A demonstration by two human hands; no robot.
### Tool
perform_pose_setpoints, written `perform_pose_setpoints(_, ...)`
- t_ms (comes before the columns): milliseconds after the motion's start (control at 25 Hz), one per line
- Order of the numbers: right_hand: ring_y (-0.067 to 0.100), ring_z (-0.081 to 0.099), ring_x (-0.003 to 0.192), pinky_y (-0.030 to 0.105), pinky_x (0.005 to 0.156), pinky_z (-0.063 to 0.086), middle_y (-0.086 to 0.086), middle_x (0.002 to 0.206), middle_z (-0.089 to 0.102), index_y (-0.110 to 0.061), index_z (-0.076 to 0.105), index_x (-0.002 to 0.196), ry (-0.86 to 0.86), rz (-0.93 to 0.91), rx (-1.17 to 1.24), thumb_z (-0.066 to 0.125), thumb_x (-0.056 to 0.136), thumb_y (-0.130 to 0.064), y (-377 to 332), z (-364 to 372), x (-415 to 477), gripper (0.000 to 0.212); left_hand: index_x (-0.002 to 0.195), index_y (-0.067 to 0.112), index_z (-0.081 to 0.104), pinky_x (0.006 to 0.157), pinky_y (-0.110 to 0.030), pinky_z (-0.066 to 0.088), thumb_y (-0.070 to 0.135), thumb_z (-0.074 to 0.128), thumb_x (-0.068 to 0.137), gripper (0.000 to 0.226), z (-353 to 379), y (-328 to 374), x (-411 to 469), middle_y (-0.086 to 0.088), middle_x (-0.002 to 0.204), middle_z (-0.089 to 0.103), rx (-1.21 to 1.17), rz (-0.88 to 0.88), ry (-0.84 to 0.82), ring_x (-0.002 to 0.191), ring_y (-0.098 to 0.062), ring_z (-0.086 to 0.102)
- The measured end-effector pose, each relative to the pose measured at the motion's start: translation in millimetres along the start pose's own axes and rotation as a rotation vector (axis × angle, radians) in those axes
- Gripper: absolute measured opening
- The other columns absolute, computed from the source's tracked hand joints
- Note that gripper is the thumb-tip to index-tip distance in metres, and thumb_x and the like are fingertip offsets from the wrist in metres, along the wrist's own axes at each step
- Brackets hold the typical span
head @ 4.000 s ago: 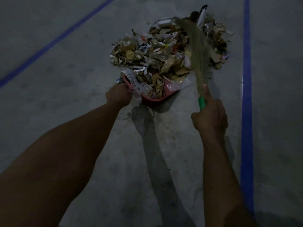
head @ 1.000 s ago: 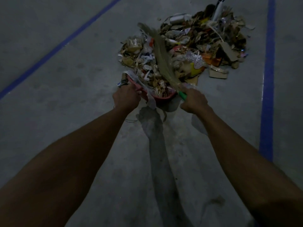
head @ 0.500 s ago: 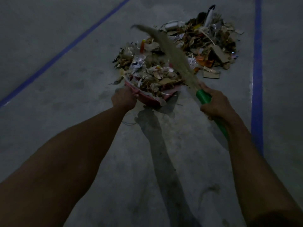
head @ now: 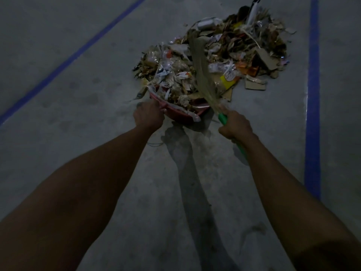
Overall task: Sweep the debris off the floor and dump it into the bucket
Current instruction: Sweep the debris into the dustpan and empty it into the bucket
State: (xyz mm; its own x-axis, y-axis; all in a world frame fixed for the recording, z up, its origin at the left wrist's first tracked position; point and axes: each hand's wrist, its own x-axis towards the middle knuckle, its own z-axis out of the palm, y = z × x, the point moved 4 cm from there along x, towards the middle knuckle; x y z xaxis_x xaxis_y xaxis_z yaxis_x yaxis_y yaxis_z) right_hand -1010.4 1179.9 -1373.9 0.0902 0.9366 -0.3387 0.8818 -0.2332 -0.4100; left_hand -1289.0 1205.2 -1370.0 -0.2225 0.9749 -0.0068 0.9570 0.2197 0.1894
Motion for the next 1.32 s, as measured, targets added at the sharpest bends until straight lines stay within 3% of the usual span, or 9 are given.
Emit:
perform_pose_setpoints(120, 0.028, 0.055, 0.082, 0.032, 0.064, 0.044, 0.014, 0.118, 0.058, -0.038, 0.032, 0.156, -0.068, -0.064, -0.105, 0.068, 0.081, -0.021, 8, 5, -12, 0.085, 0.108, 0.018, 0.066, 0.066, -0.038, 0.048, 0.038, 0.062, 0.093, 0.025, 1, -4, 3, -0.011, 0.103, 0.068, -0.028, 0.015, 0.022, 0.096, -0.032, 0.066)
perform_pose_setpoints(320, 0.026, 0.055, 0.083, 0.03, 0.061, 0.044, 0.01, 0.12, 0.054, -0.047, 0.028, 0.156, -0.131, -0.09, -0.083, 0.067, 0.083, -0.02, 9, 2, -48, 0.087, 0.119, 0.019, 0.067, 0.081, -0.041, 0.052, 0.04, 0.058, 0.094, 0.033, 0, -4, 2, -0.011, 0.112, 0.068, -0.073, 0.04, 0.031, 0.105, -0.033, 0.064)
perform_pose_setpoints(440, 0.023, 0.058, 0.071, 0.027, 0.046, 0.039, 0.004, 0.107, 0.053, -0.063, 0.023, 0.149, -0.07, -0.015, 0.045, 0.063, 0.079, -0.016, 30, -10, -79, 0.094, 0.121, 0.02, 0.066, 0.077, -0.038, 0.049, 0.041, 0.057, 0.096, 0.034, -3, -3, -2, -0.011, 0.113, 0.068, -0.103, 0.054, 0.033, 0.103, -0.033, 0.064)
perform_pose_setpoints(520, 0.021, 0.057, 0.073, 0.028, 0.051, 0.039, 0.002, 0.106, 0.056, -0.069, 0.02, 0.146, 0.018, 0.048, 0.119, 0.063, 0.078, -0.015, 43, -21, -94, 0.097, 0.122, 0.019, 0.066, 0.076, -0.037, 0.048, 0.043, 0.057, 0.096, 0.036, -7, -1, -3, -0.012, 0.113, 0.068, -0.123, 0.073, 0.022, 0.102, -0.034, 0.064)
perform_pose_setpoints(680, 0.025, 0.057, 0.087, 0.033, 0.069, 0.045, 0.002, 0.111, 0.055, -0.062, 0.019, 0.15, 0.17, 0.067, 0.216, 0.064, 0.076, -0.012, 40, -43, -93, 0.1, 0.118, 0.02, 0.068, 0.069, -0.032, 0.04, 0.043, 0.06, 0.094, 0.035, -19, 7, -8, -0.012, 0.111, 0.068, -0.165, 0.133, 0.077, 0.1, -0.034, 0.063)
perform_pose_setpoints(800, 0.027, 0.056, 0.086, 0.035, 0.07, 0.048, 0.006, 0.119, 0.059, -0.059, 0.021, 0.151, 0.232, 0.038, 0.219, 0.065, 0.076, -0.014, 22, -53, -80, 0.098, 0.121, 0.025, 0.066, 0.067, -0.031, 0.038, 0.044, 0.059, 0.094, 0.034, -23, 15, -11, -0.008, 0.113, 0.068, -0.154, 0.202, 0.106, 0.101, -0.032, 0.063)
perform_pose_setpoints(1080, 0.032, 0.059, 0.101, 0.036, 0.076, 0.048, 0.008, 0.131, 0.057, -0.051, 0.031, 0.152, 0.093, 0.011, 0.179, 0.07, 0.081, -0.021, 0, -14, -86, 0.086, 0.119, 0.032, 0.069, 0.064, -0.03, 0.037, 0.049, 0.057, 0.093, 0.033, -29, 23, -14, -0.004, 0.106, 0.071, -0.204, 0.198, 0.161, 0.094, -0.029, 0.066)
perform_pose_setpoints(1200, 0.023, 0.052, 0.09, 0.031, 0.073, 0.041, 0.006, 0.127, 0.057, -0.043, 0.036, 0.152, 0.065, 0.039, 0.228, 0.071, 0.078, -0.02, 9, 13, -101, 0.084, 0.116, 0.031, 0.07, 0.061, -0.028, 0.033, 0.049, 0.056, 0.094, 0.032, -28, 25, -14, -0.004, 0.101, 0.072, -0.201, 0.18, 0.205, 0.089, -0.026, 0.066)
perform_pose_setpoints(1320, 0.019, 0.052, 0.085, 0.03, 0.068, 0.04, 0.0, 0.116, 0.056, -0.053, 0.03, 0.151, 0.08, 0.025, 0.307, 0.068, 0.075, -0.019, 19, 18, -104, 0.092, 0.117, 0.03, 0.07, 0.063, -0.027, 0.033, 0.048, 0.056, 0.094, 0.032, -25, 27, -14, -0.003, 0.103, 0.072, -0.204, 0.188, 0.242, 0.09, -0.025, 0.066)
